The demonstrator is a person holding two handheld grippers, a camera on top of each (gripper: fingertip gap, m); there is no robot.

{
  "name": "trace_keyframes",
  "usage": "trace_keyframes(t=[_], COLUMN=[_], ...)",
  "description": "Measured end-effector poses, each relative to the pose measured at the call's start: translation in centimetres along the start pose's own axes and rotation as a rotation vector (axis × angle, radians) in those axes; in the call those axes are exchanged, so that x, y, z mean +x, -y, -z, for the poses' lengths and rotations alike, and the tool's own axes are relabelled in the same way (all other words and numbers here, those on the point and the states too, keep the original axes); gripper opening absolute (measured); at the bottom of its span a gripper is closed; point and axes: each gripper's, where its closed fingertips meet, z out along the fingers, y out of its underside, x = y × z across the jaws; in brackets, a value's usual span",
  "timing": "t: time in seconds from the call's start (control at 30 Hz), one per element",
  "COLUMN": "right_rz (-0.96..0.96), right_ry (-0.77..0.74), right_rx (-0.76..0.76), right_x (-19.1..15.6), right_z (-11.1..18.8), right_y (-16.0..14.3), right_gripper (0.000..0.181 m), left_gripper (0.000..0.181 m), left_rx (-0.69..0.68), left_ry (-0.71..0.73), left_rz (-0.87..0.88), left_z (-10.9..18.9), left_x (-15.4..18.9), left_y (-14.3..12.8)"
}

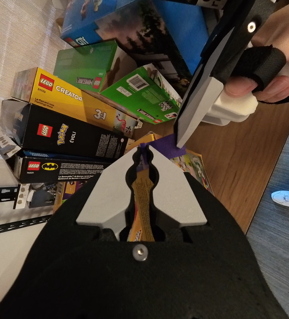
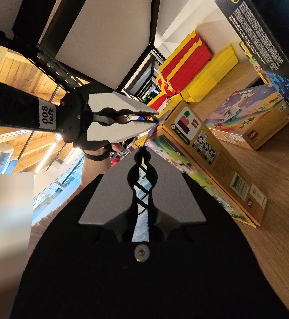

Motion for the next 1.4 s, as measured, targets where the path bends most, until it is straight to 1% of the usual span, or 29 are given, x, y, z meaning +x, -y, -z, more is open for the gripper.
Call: trace_keyframes(t=[0.23,0.27,0.3,0.47,0.6,0.67,0.7,0.73,0.8,0.87,0.9,1.0,1.13,1.2,1.33,1.4], right_rz=[0.002,0.001,0.001,0.005,0.01,0.007,0.006,0.005,0.004,0.001,-0.002,-0.003,-0.003,-0.004,-0.001,0.003], right_ry=[-0.004,-0.001,-0.004,-0.01,-0.014,-0.009,-0.007,-0.006,-0.005,0.0,0.004,0.009,0.009,0.01,0.011,0.008], right_rx=[-0.003,-0.004,-0.005,-0.006,0.0,0.005,0.007,0.008,0.005,0.005,0.006,0.006,-0.006,-0.008,-0.005,-0.004], right_x=[0.1,0.0,0.1,0.2,0.3,0.2,0.2,0.1,0.1,0.0,-0.1,-0.2,-0.2,-0.2,-0.2,-0.1], right_z=[0.0,0.0,0.0,0.0,0.0,-0.1,-0.1,-0.1,0.0,0.0,0.0,0.0,0.1,0.2,0.1,0.1], right_y=[0.0,0.0,-0.1,-0.1,0.0,0.1,0.1,0.1,0.1,0.1,0.1,0.1,-0.1,-0.1,0.0,0.0], right_gripper=[0.0,0.0,0.0,0.0,0.0,0.0,0.0,0.0,0.0,0.0,0.0,0.0,0.0,0.0,0.0,0.0], left_gripper=[0.007,0.021,0.026,0.027,0.041,0.028,0.019,0.0,0.0,0.0,0.0,0.0,0.0,0.0,0.0,0.0], left_rx=[-0.006,-0.006,-0.009,-0.026,-0.028,0.002,0.045,0.099,0.189,0.189,0.167,0.114,0.092,0.065,0.072,0.053], left_ry=[0.019,0.048,0.077,0.087,0.121,0.16,0.164,0.146,0.052,-0.077,-0.106,-0.067,-0.093,-0.057,-0.001,0.027], left_rz=[-0.008,-0.014,-0.023,-0.013,-0.023,0.017,0.038,0.062,0.114,0.164,0.183,0.182,0.187,0.179,0.203,0.18], left_z=[0.0,0.1,0.1,0.2,0.5,0.8,1.2,1.7,2.6,2.7,2.4,1.3,0.1,-0.6,-0.8,-0.8], left_x=[-0.1,-0.4,-0.8,-1.1,-1.9,-2.8,-3.0,-2.8,-1.6,-0.1,0.2,-0.4,0.0,-0.4,-1.4,-1.8], left_y=[0.0,0.0,0.0,-0.1,0.1,0.3,0.8,1.5,2.8,3.0,2.6,1.2,0.8,0.2,-0.1,-0.6])
